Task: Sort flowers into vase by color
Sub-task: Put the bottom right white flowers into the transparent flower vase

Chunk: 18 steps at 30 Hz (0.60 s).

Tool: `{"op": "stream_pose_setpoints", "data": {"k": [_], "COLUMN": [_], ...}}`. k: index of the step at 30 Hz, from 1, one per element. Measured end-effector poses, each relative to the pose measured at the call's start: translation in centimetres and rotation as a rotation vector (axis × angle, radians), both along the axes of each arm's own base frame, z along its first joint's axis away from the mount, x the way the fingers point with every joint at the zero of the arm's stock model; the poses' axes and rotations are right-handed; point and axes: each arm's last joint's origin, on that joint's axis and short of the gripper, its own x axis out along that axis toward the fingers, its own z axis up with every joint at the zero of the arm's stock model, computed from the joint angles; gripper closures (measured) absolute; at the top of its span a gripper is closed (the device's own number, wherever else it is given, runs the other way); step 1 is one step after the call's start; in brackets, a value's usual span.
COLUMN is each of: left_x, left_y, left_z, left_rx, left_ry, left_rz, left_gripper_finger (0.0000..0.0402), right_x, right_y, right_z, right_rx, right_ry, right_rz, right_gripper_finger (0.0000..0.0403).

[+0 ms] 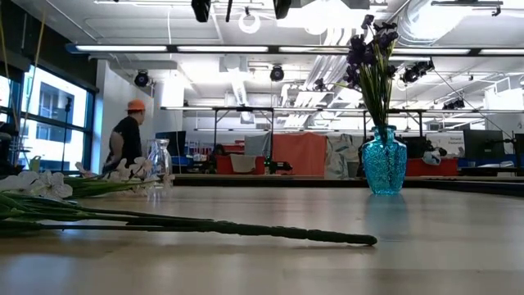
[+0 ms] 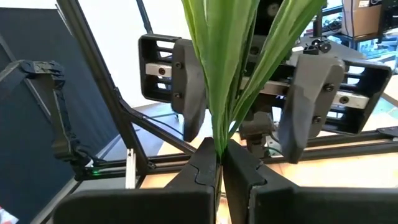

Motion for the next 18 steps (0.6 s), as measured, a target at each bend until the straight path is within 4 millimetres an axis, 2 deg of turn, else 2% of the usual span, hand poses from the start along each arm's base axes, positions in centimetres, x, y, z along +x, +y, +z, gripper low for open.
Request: {"op": "stream_pose_setpoints", "data": {"k": [5,13,18], "left_x": [0.01,0.12,0.53], "left_y": [-0.03,-0.01,0.01], "left_z": [0.05,0.27,-0.04], "left_rx": [0.001,0.045,0.046], "left_ry": [-0.006,-0.043,-0.040], "left_rz": [-0.005,0.000,-0.001], "left_gripper_finger": [0.0203,0.0301,0.0321], "right_x": [-0.01,-0.02,-0.03], "right_y": [-0.40,-0.73,-0.73], "right_z": [-0.08,-0.12,-0.11], "right_rx": [-0.001,-0.007,-0.008], "right_ry": [0.008,0.011,0.011], "right_rz": [-0.012,-0.022,-0.024], "right_gripper_finger": [0.0402,0.0402,0.0402]}}
